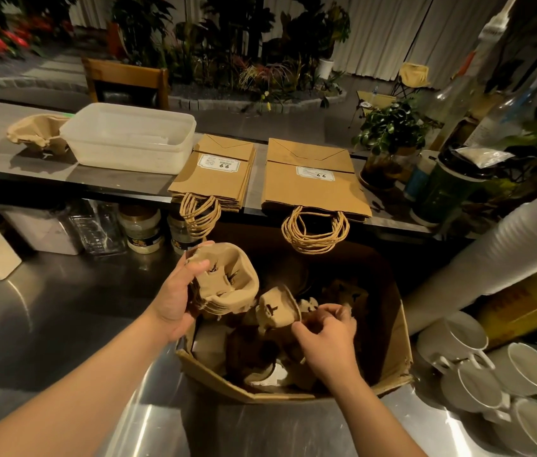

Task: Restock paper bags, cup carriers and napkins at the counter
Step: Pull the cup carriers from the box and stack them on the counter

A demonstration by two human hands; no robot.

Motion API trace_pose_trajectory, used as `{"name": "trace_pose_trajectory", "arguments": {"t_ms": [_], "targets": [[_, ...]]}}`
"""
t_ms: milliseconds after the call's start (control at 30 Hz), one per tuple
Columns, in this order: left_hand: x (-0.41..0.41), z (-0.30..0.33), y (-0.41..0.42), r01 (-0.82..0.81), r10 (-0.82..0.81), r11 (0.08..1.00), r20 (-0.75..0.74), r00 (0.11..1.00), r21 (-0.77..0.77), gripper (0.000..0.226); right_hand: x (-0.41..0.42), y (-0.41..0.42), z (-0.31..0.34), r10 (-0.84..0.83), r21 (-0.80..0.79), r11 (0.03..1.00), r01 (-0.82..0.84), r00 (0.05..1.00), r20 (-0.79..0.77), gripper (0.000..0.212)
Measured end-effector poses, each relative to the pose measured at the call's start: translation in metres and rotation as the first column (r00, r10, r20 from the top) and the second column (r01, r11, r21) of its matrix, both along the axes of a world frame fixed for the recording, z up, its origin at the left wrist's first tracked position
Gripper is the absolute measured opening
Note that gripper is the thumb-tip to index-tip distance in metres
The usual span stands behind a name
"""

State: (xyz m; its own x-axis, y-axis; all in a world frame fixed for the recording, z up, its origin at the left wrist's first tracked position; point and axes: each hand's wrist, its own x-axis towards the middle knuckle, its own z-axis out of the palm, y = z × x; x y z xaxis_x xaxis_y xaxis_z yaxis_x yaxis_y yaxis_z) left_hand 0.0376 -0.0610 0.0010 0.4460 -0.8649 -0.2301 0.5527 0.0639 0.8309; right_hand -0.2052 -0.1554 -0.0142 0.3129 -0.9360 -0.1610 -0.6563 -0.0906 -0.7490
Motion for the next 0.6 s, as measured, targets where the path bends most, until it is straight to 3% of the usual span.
{"name": "trace_pose_trajectory", "arguments": {"t_ms": [100,333,500,600], "targets": [[-0.004,0.003,-0.001,0.013,-0.012,0.998,-0.013,1.0,0.06,0.05,-0.008,-0.003,0.005,-0.112,-0.002,0.994,0.113,0.992,0.064,0.018],[-0.024,0.005,-0.002,0.161,-0.167,0.937,-0.008,0.986,0.31,0.05,-0.019,-0.009,-0.001,-0.271,0.09,0.962,0.258,0.943,0.195,0.016],[-0.035,0.008,-0.004,0.248,-0.238,0.874,-0.077,0.968,0.418,0.029,-0.019,0.004,0.006,-0.161,-0.131,0.973,0.19,0.966,0.2,0.013],[-0.041,0.011,-0.003,0.298,-0.289,0.818,-0.096,0.952,0.491,0.046,-0.017,0.013,0.005,-0.031,-0.376,0.924,0.069,0.994,0.104,0.013]]}}
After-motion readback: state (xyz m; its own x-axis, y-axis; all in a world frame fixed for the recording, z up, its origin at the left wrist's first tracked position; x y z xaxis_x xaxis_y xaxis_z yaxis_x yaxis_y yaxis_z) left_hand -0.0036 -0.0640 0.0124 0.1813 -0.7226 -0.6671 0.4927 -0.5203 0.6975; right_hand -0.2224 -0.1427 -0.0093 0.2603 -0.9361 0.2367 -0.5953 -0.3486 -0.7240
